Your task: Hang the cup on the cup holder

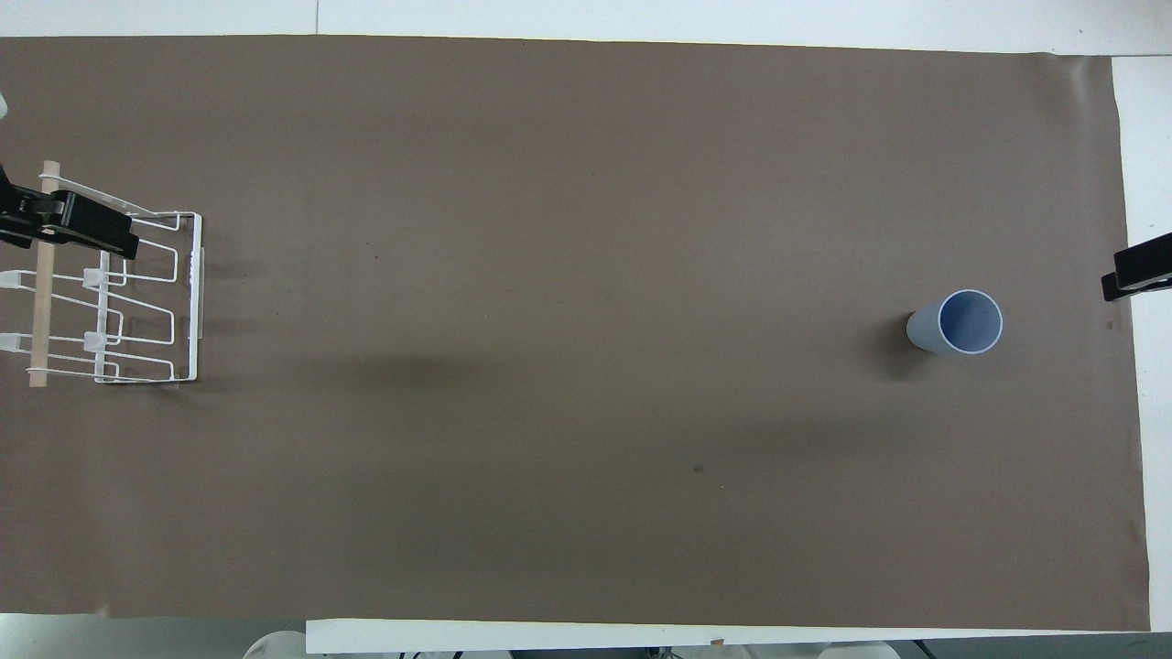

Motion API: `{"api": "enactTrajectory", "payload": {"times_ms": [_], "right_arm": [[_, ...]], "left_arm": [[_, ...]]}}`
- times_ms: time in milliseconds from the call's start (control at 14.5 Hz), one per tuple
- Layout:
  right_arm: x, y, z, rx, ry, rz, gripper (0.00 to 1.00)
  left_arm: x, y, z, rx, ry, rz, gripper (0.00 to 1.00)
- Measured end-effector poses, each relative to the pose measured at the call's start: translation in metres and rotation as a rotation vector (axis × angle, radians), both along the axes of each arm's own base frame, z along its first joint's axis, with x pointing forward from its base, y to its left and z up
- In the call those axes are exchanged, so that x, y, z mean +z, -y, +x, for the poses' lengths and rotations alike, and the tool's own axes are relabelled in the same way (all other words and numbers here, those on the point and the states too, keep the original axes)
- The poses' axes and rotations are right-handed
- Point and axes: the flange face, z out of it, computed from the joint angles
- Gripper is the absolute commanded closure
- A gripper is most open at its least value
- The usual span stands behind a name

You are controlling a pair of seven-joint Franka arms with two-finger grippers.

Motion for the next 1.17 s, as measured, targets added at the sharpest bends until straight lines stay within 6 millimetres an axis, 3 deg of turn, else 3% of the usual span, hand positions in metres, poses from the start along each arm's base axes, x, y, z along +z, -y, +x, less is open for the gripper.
{"api": "enactTrajectory", "payload": {"times_ms": [412,688,894,1169], "right_arm": [[-0.002,-0.005,0.001,0.010,-0.003,0.000,0.00],[-0.014,-0.003,0.009,0.026,0.043,-0.004,0.00],[-0.057,0.005,0.019,0.041,0.082,-0.007,0.00],[-0.152,0.034,0.019,0.085,0.093,0.002,0.00]], "left_arm": [[0.000,0.000,0.000,0.000,0.000,0.000,0.00],[0.000,-0.001,0.000,0.002,0.000,0.000,0.00],[0.000,-0.001,0.000,0.002,0.000,0.000,0.00],[0.000,-0.001,0.000,0.002,0.000,0.000,0.00]]}}
